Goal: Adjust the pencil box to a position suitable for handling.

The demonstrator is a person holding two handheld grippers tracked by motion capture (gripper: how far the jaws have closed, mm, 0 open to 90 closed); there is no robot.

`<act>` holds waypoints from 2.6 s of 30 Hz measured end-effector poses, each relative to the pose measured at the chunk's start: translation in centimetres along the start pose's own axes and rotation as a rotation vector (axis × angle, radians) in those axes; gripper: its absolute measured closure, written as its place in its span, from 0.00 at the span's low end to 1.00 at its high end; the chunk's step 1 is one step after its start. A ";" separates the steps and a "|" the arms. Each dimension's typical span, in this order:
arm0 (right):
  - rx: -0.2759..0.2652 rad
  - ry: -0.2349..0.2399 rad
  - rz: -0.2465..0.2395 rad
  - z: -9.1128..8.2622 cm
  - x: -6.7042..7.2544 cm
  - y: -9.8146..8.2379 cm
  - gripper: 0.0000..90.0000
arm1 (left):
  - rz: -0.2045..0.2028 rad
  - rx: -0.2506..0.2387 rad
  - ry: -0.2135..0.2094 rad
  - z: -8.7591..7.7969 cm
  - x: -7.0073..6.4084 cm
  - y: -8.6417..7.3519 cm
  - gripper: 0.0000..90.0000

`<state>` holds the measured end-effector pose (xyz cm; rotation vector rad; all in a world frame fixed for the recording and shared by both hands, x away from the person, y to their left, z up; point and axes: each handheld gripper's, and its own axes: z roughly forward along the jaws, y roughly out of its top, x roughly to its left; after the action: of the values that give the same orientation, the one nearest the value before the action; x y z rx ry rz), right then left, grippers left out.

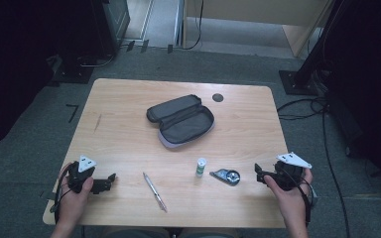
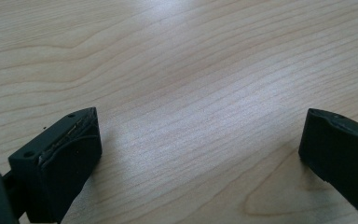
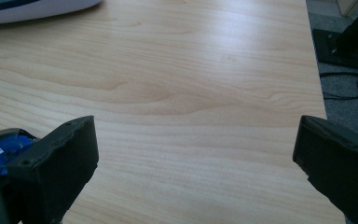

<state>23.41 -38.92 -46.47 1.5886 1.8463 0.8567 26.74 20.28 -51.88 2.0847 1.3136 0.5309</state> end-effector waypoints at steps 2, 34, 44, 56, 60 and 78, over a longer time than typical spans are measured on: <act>-0.009 0.003 -0.009 -0.1 0.1 0.5 0.00 | 0.000 0.000 0.000 0.0 0.0 0.0 0.00; -0.072 0.057 -0.112 1.0 3.4 8.4 0.01 | 0.001 -0.001 -0.001 0.0 0.0 0.0 0.00; -0.083 0.060 -0.129 1.8 4.2 10.1 0.01 | 0.000 -0.003 -0.002 0.0 0.0 0.0 0.00; -0.101 0.066 -0.160 2.8 5.1 12.2 0.12 | -0.001 -0.003 -0.002 0.0 0.0 0.0 0.00; -0.103 0.083 -0.156 3.2 5.5 12.9 0.13 | 0.000 -0.002 -0.002 0.0 0.0 0.0 0.00; -0.093 0.148 -0.181 7.0 7.9 15.8 0.18 | 0.001 -0.003 -0.004 0.0 0.0 0.0 0.00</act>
<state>37.55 -28.76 -38.92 1.3091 1.9866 0.9843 26.80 20.30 -51.89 2.0832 1.3087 0.5285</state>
